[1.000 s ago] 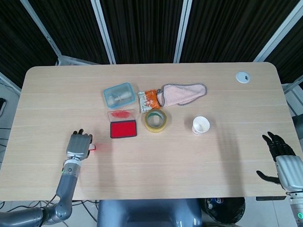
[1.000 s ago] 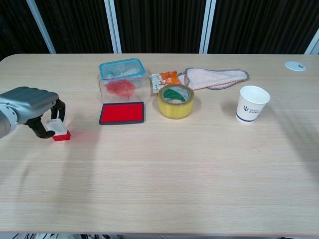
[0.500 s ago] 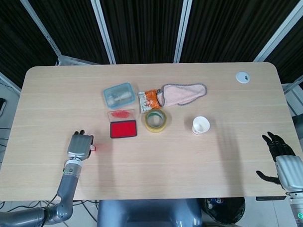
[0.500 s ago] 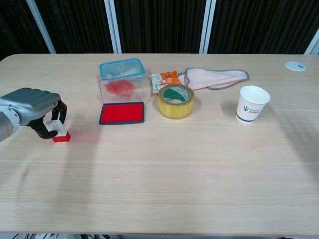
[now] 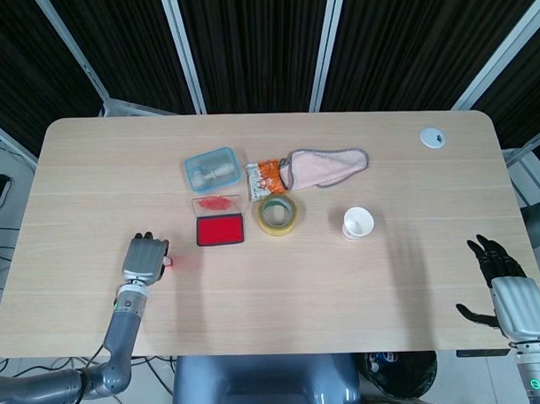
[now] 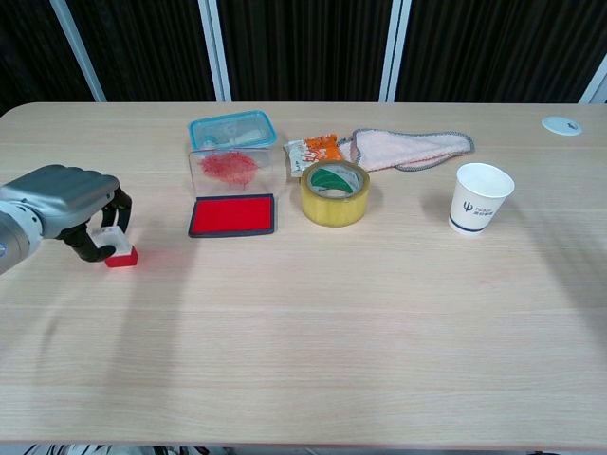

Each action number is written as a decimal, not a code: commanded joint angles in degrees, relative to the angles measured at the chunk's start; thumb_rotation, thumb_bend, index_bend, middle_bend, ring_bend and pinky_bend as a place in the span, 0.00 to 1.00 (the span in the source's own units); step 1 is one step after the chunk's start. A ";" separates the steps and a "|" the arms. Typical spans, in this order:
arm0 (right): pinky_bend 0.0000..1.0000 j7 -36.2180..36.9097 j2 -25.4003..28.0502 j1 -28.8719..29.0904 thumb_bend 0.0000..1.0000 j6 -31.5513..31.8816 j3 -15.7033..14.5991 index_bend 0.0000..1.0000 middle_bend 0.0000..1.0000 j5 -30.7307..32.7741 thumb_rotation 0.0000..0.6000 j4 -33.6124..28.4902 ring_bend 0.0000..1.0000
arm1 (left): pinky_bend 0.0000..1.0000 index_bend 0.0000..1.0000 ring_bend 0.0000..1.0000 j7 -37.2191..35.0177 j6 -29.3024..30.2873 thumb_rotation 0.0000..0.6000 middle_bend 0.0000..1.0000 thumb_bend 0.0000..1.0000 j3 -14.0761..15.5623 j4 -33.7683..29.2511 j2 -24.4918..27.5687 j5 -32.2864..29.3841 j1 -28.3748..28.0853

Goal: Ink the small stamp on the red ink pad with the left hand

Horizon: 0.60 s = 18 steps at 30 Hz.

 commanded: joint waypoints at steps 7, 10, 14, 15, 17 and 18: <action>0.19 0.05 0.06 0.01 0.22 -0.06 0.04 0.03 0.00 0.14 1.00 -0.16 0.00 | 0.54 0.68 0.44 -0.92 2.32 1.00 0.69 0.53 0.52 -0.46 0.99 5.34 -0.30; 0.19 0.10 0.11 0.03 0.22 -0.16 0.09 0.04 0.00 0.31 1.00 -0.18 0.00 | 0.55 0.70 0.46 -0.40 2.34 1.00 0.70 0.53 0.15 -0.95 1.29 5.94 -0.84; 0.19 0.31 0.19 0.08 0.22 -0.28 0.19 0.04 0.00 0.50 1.00 -0.23 0.00 | 0.56 0.70 0.46 0.87 1.95 1.00 0.71 0.53 -0.82 -1.47 1.56 6.16 -2.06; 0.19 0.33 0.19 0.09 0.22 -0.30 0.20 0.04 0.00 0.53 1.00 -0.23 0.00 | 0.56 0.71 0.47 1.01 1.84 1.00 0.71 0.53 -1.06 -1.55 1.57 6.09 -2.27; 0.19 0.38 0.20 0.13 0.22 -0.39 0.22 0.04 0.00 0.62 1.00 -0.25 0.00 | 0.56 0.71 0.47 1.67 1.25 1.00 0.71 0.53 -2.13 -1.79 1.52 5.41 -3.19; 0.19 0.44 0.21 0.14 0.22 -0.44 0.22 0.04 0.00 0.64 1.00 -0.29 0.00 | 0.56 0.70 0.47 2.10 0.88 1.00 0.71 0.53 -2.72 -1.88 1.46 4.93 -3.71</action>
